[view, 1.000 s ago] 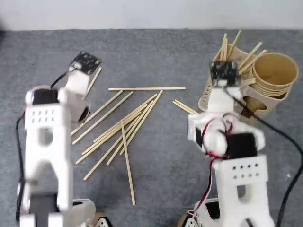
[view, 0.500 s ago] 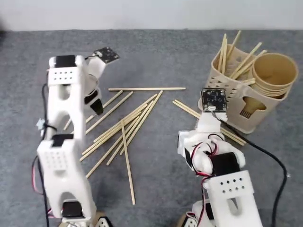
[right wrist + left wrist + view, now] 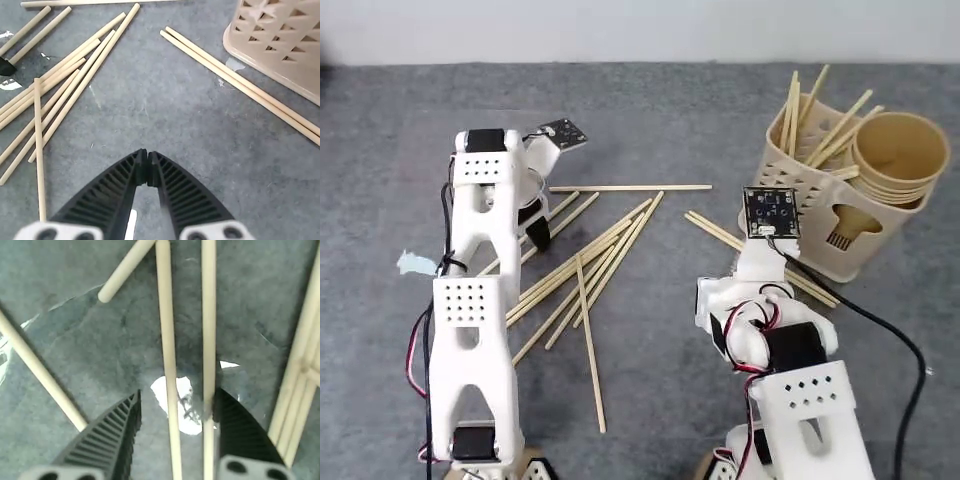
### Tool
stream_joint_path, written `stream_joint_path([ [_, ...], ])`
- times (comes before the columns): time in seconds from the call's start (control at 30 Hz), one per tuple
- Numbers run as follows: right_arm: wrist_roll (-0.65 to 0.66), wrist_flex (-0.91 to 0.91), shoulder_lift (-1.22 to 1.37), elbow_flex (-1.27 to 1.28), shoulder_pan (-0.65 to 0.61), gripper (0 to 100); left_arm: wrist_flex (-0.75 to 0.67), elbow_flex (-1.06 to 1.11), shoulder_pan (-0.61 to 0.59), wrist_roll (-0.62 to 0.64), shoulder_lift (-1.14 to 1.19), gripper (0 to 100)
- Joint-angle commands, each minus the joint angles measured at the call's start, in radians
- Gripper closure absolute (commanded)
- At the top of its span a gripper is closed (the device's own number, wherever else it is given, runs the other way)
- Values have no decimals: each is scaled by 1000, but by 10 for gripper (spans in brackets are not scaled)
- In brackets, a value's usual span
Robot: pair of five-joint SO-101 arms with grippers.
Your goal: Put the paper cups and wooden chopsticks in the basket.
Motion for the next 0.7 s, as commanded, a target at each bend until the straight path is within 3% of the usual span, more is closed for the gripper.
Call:
stream_joint_path([
  [0.0, -12, -22, -28, 9, -2, 987, 14, -33, 17, -5, -3, 797],
  [0.3, -12, -36, -30, 20, -2, 987, 14, 76, 69, -5, -6, 986],
  [0.67, -12, -35, -30, 20, -2, 988, 15, 108, 75, -2, -106, 988],
])
